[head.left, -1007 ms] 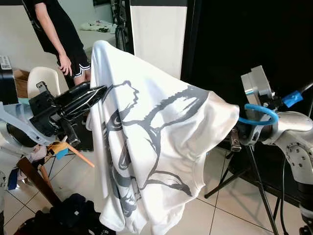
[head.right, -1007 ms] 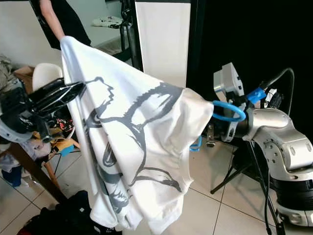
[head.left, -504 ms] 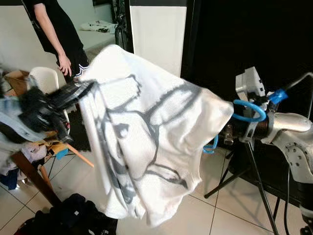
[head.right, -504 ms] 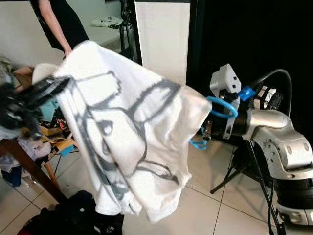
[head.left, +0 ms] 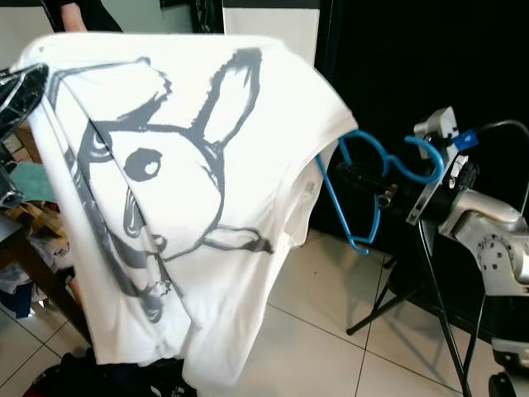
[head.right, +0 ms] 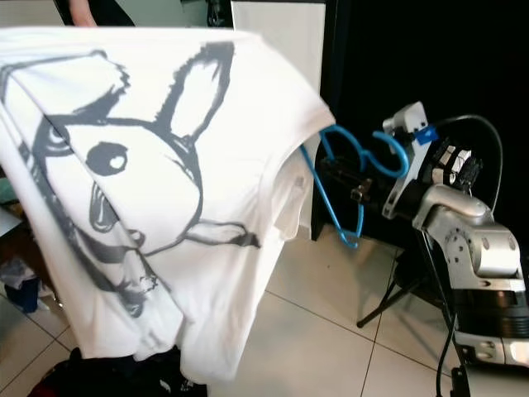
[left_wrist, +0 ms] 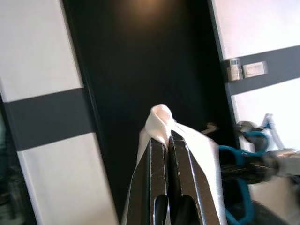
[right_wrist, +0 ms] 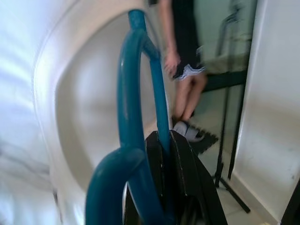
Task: Hang hanger
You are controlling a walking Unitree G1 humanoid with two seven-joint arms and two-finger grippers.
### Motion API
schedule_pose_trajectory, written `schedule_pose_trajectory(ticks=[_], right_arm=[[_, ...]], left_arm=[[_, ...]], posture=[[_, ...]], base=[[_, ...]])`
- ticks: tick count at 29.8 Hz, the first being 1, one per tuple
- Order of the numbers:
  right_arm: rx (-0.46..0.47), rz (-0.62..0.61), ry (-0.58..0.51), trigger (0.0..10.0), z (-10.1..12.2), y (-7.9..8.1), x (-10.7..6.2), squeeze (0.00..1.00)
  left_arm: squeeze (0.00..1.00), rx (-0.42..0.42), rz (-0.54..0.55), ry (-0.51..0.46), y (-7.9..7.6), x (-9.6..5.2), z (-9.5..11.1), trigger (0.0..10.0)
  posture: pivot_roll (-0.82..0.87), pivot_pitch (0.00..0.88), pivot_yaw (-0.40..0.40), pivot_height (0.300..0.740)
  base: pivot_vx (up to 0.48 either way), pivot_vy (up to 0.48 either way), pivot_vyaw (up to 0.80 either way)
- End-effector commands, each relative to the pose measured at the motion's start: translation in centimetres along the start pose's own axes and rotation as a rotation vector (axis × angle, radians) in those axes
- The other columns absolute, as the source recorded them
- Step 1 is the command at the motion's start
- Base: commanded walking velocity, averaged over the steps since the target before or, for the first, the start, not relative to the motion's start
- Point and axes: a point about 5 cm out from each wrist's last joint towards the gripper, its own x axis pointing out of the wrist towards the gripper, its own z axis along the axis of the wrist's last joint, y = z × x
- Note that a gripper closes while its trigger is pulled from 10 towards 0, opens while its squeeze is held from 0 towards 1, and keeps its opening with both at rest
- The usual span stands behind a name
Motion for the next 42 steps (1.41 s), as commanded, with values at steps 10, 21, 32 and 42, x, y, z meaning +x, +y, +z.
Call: schedule_pose_trajectory(ticks=[10, 21, 32, 42], right_arm=[[0.164, -0.044, -0.22, 10.0, 2.3, -0.7, 0.6, 0.0], [0.16, 0.058, -0.291, 10.0, 3.4, 0.6, 0.1, 0.0], [0.029, 0.207, -0.119, 10.0, 1.6, 2.7, 0.0, 0.0], [-0.053, 0.262, -0.05, 10.0, 1.2, 3.2, 0.1, 0.0]], left_arm=[[0.0, -0.273, -0.258, 0.419, -5.7, -2.4, -7.3, 0.0], [0.0, -0.072, -0.112, 0.722, -3.4, -4.8, -9.8, 4.9], [1.0, 0.105, 0.071, 0.598, -0.8, -2.9, -9.3, 10.0], [1.0, 0.122, -0.159, 0.8, -2.1, -3.7, -8.4, 10.0]], posture=[[-0.09, 0.0, 0.024, 0.736], [-0.09, 0.0, 0.029, 0.736], [-0.09, 0.0, 0.028, 0.736], [-0.08, 0.0, 0.031, 0.736]], base=[[0.0, 0.0, 0.0], [0.0, 0.0, 0.0], [0.0, 0.0, 0.0], [0.0, 0.0, 0.0]])
